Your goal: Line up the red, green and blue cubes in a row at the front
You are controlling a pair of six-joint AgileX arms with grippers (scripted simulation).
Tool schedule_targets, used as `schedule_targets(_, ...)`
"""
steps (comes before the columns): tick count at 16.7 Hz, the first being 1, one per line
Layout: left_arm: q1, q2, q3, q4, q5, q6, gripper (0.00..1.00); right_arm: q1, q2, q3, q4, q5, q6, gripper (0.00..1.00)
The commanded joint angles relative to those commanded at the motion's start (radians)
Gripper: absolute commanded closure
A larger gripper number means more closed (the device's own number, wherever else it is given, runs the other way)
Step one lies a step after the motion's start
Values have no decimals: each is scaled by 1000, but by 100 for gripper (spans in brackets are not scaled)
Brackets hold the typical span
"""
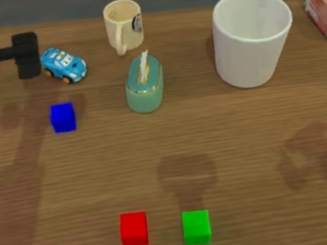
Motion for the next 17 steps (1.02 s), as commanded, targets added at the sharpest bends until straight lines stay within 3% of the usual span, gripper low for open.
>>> schedule_targets(8,-54,615,557,-331,1,-67,0,-241,-514,-420,286,41,179,0)
schedule_targets(12,-64,730,678,-385,0,-80,0,-285,-620,-495,345,56,216,0)
schedule_targets(17,-59,734,681,-385,0,-80,0,-286,-624,-497,348,57,218,0)
